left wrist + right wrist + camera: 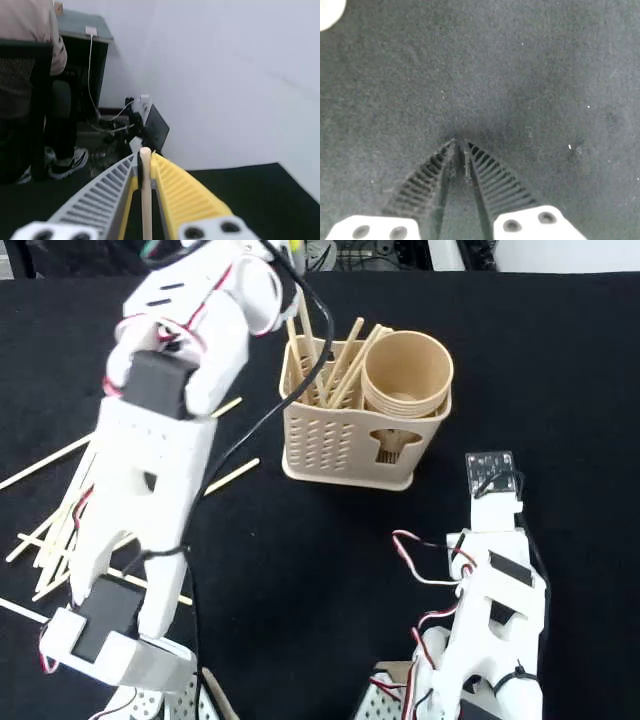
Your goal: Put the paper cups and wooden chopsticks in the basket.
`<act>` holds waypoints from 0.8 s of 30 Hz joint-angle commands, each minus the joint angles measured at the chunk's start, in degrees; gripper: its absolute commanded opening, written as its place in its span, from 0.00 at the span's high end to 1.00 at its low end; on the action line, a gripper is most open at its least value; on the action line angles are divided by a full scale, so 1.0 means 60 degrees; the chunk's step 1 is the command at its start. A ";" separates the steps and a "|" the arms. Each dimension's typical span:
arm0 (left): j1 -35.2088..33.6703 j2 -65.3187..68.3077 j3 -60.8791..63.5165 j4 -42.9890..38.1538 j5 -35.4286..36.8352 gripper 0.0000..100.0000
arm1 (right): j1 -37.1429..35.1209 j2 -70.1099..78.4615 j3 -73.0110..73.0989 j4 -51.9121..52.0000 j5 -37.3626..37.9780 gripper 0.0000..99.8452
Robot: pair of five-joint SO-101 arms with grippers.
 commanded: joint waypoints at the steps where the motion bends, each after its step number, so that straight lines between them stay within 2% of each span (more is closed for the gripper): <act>1: -0.0315 -0.0322 0.1531 -0.0791 -0.0088 0.97 | 0.0059 -0.0198 -0.0081 -0.0205 -0.0103 0.98; 9: -0.0256 -0.1480 0.3861 -0.1070 -0.0249 0.97 | 0.0059 -0.0198 -0.0095 -0.0205 -0.0103 0.98; 13: 0.0007 -0.2857 0.6337 -0.2359 -0.1275 0.97 | 0.0059 -0.0198 -0.0095 -0.0205 -0.0103 0.98; 18: 0.0344 -0.4733 0.9663 -0.4410 -0.1963 0.97 | 0.0059 -0.0198 -0.0095 -0.0205 -0.0103 0.98; 20: 0.0564 -0.5260 1.0249 -0.4557 -0.2403 0.94 | 0.0059 -0.0198 -0.0095 -0.0205 -0.0103 0.98; 24: 0.0799 -0.5392 1.0571 -0.4337 -0.2286 0.84 | 0.0059 -0.0198 -0.0095 -0.0205 -0.0103 0.98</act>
